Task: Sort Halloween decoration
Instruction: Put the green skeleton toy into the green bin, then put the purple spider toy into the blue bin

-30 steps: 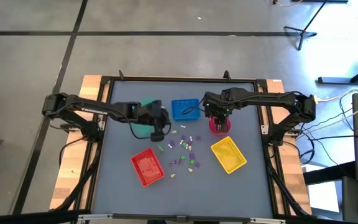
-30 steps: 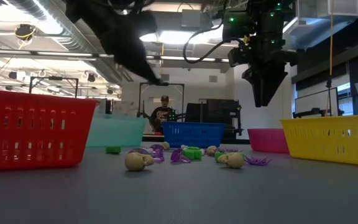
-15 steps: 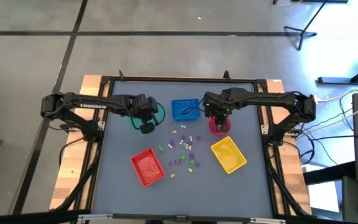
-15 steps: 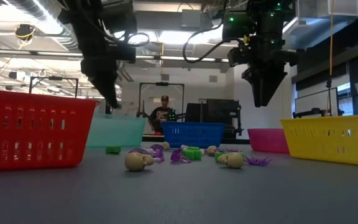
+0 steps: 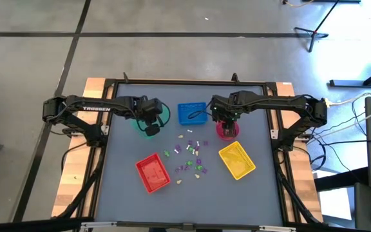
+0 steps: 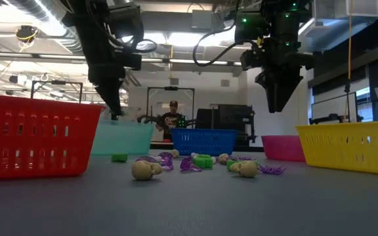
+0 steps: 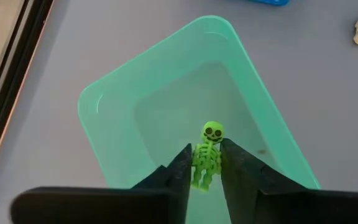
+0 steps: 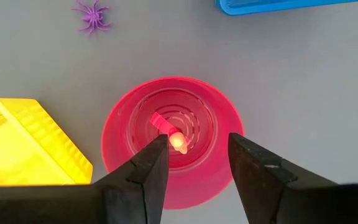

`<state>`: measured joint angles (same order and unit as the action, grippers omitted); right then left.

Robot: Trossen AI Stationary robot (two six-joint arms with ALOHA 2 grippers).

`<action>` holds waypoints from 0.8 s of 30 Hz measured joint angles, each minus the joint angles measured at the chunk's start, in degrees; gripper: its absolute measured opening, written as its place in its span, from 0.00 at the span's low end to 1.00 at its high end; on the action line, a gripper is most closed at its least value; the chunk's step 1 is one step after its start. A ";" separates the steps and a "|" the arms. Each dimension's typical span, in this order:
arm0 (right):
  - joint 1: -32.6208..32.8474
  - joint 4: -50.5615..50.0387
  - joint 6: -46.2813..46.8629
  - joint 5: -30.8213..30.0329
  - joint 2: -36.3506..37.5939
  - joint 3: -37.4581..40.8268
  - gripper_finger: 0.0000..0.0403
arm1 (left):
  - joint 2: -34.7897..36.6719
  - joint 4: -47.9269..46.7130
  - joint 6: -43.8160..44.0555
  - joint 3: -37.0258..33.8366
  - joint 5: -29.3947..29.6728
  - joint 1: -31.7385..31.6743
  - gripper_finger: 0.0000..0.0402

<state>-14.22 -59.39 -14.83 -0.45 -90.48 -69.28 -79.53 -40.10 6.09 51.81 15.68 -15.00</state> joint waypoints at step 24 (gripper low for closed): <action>0.93 8.25 -10.01 15.42 0.00 -7.13 0.41 | 5.54 0.33 7.29 0.00 -4.89 2.41 0.41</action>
<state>-13.29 -51.15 -24.84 14.97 -90.48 -76.40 -73.98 -39.77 13.39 51.81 10.79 -12.60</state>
